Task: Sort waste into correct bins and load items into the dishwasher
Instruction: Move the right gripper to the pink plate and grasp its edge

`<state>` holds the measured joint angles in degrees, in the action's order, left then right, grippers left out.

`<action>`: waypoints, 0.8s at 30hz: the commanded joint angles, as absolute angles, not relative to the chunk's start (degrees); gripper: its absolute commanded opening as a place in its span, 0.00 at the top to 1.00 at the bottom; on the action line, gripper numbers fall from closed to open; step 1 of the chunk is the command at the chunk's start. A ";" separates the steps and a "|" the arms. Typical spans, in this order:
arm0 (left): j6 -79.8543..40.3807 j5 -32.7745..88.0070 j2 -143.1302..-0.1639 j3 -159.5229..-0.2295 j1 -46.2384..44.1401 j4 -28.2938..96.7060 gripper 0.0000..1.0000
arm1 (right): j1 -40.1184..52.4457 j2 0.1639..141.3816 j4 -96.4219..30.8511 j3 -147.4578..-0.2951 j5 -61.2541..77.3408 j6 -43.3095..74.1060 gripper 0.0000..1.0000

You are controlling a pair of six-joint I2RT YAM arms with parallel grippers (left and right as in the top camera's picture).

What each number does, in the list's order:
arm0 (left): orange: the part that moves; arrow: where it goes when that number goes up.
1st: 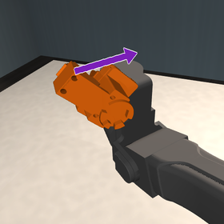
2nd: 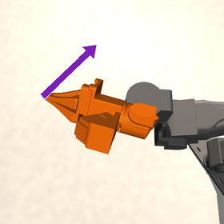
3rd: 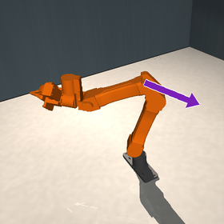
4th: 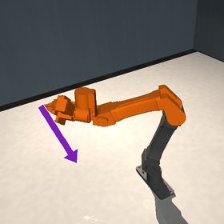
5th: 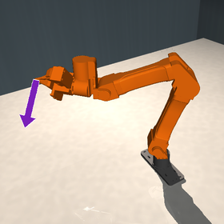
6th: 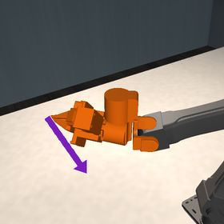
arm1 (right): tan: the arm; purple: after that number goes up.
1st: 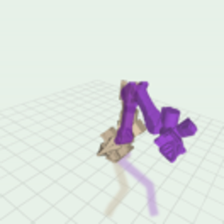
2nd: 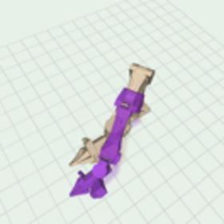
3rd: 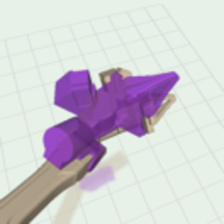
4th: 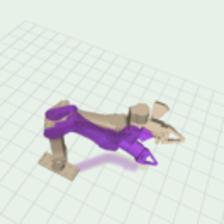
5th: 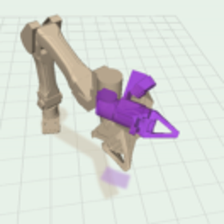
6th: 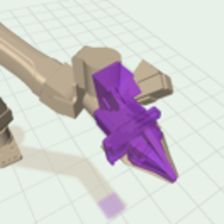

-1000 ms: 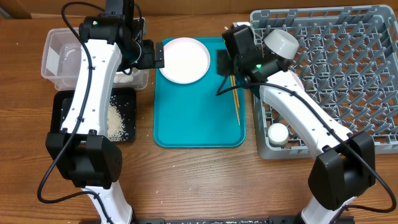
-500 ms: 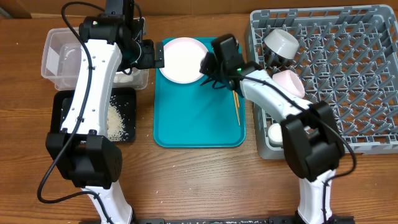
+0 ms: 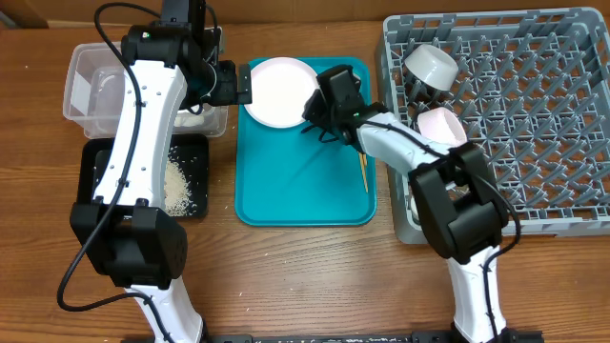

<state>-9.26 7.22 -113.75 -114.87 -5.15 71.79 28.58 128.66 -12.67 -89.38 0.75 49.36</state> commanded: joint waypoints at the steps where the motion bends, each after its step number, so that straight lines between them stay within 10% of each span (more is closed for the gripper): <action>1: -9.43 7.03 -111.85 -116.18 -5.28 71.72 0.00 | 29.87 129.45 -11.86 -89.65 -1.69 51.11 0.54; 16: -9.43 7.05 -111.85 -116.18 -5.28 71.72 0.00 | 29.71 130.74 -20.45 -89.65 -0.49 49.84 0.95; 24: -9.43 7.03 -111.85 -116.18 -5.28 71.75 0.00 | 26.57 125.69 -28.88 -89.76 0.10 41.98 0.96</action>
<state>-9.26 7.22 -113.75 -114.87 -5.15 71.79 28.80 127.59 -27.03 -90.96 0.64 46.30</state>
